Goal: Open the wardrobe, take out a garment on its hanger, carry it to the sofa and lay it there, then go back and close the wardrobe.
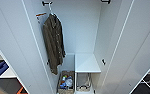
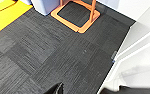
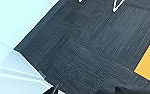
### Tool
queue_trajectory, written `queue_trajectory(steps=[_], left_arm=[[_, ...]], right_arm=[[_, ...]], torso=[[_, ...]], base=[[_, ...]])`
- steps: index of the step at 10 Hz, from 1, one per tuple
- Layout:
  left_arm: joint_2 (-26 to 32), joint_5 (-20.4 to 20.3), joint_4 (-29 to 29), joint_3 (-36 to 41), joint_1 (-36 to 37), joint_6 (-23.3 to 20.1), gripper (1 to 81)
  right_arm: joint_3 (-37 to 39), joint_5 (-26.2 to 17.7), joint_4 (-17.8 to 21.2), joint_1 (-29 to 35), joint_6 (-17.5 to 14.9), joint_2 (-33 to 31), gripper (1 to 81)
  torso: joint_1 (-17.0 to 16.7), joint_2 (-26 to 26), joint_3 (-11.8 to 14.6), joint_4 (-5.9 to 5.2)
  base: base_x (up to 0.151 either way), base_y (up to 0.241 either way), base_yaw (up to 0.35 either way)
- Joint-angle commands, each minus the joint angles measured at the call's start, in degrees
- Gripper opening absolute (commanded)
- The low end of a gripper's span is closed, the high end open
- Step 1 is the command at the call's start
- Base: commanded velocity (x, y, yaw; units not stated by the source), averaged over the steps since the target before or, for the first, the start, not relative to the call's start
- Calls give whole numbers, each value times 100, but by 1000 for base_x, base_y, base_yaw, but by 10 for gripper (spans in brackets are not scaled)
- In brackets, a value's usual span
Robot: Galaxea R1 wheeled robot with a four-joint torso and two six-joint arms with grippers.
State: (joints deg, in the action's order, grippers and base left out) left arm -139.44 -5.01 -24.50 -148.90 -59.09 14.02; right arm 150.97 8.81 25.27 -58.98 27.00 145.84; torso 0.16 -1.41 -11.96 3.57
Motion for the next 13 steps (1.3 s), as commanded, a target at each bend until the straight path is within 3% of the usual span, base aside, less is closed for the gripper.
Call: queue_trajectory(steps=[1,4,8,10,13], left_arm=[[75,544,-388,-149,1016,408,811],[-374,826,-574,88,1465,444,811],[-1156,853,-599,124,1562,444,811],[-1385,905,-556,124,1501,444,811],[-1834,879,-468,97,1334,400,811]], right_arm=[[-225,-178,31,750,753,-289,811],[-770,-161,31,988,1043,-280,811],[-1598,85,-109,1216,1053,271,811],[-1459,138,-434,1278,1062,728,811],[-1396,173,-602,1243,1053,1082,811]], torso=[[0,0,0,0],[2,5,-5,0],[9,9,-9,0],[9,9,-11,0],[9,9,-11,0]], base=[[0,0,0],[0,0,0],[0,0,0],[0,0,0],[0,0,0]])
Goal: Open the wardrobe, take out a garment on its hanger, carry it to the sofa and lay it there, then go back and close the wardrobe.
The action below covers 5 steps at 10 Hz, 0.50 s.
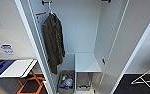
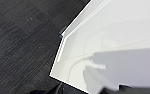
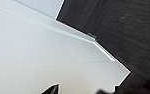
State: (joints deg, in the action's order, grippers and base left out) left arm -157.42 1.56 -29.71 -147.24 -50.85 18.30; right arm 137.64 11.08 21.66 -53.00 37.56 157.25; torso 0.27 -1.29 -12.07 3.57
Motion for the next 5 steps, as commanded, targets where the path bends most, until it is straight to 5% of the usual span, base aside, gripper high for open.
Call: queue_trajectory(steps=[1,5], left_arm=[[-333,204,70,-104,483,-72,811],[-1451,160,1230,-139,141,-72,811]], right_arm=[[-151,17,-451,576,-3,98,811],[420,-1,-1577,417,-12,1400,811]], torso=[[0,-2,0,0],[2,2,0,0]], base=[[0,0,0],[0,0,0]])
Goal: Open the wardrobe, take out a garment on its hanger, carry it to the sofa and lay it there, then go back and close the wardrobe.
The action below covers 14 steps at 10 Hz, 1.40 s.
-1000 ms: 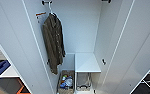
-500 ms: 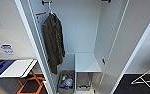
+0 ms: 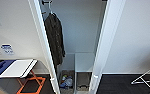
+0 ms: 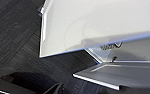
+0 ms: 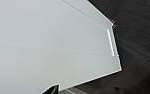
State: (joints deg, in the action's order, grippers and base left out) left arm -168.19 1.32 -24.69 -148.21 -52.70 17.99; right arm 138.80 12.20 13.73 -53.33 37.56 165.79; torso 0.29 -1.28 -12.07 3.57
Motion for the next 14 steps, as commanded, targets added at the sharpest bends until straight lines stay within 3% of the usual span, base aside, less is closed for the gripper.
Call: queue_trajectory(steps=[1,5,7,8,9,10,12,14], left_arm=[[-637,194,1150,-41,291,-33,811],[-979,211,2695,-32,-175,-42,811],[-1015,168,3302,-94,-499,-33,811],[-866,18,3233,-234,-693,29,811],[-549,-632,2820,-445,-799,433,811],[-136,-780,2234,-533,-782,1010,811],[529,-817,1652,-533,-685,1802,811],[980,-835,1642,-533,-624,1971,811]], right_arm=[[480,-148,-1118,450,-12,826,811],[682,-236,-2688,-6,-73,1142,811],[1092,-429,-3217,-235,-91,1414,811],[1324,-420,-3183,-253,-47,1398,811],[1438,-420,-3166,-297,-12,1292,811],[1438,-420,-3148,-297,5,1197,811],[1482,-447,-3156,-472,-3,1065,811],[1649,-666,-3201,-859,-12,914,811]], torso=[[0,0,0,0],[0,0,0,0],[2,0,0,0],[2,0,0,0],[2,0,0,0],[0,0,0,0],[0,0,0,0],[0,0,0,0]], base=[[0,0,0],[0,0,0],[0,0,0],[0,0,0],[0,0,0],[0,0,0],[0,0,0],[0,0,0]])
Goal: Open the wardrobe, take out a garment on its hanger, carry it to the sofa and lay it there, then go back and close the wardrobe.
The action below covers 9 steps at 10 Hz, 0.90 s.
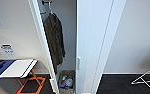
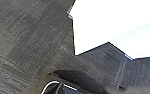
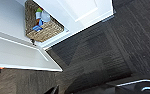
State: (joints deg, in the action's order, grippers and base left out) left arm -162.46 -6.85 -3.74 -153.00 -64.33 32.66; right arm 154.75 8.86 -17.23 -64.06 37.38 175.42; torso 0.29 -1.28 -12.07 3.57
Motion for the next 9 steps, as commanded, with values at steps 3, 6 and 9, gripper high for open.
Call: queue_trajectory(steps=[3,6,9], left_arm=[[776,34,-566,-63,1084,803,811],[532,385,-514,-63,1813,839,811],[-153,631,-224,-72,2262,830,811]], right_arm=[[406,-394,-132,-349,-63,-259,811],[363,-394,-123,-683,-55,-278,811],[301,-386,-123,-718,-55,-137,811]], torso=[[0,0,0,0],[-2,0,0,0],[-2,0,0,0]], base=[[0,0,0],[0,0,0],[0,0,0]])
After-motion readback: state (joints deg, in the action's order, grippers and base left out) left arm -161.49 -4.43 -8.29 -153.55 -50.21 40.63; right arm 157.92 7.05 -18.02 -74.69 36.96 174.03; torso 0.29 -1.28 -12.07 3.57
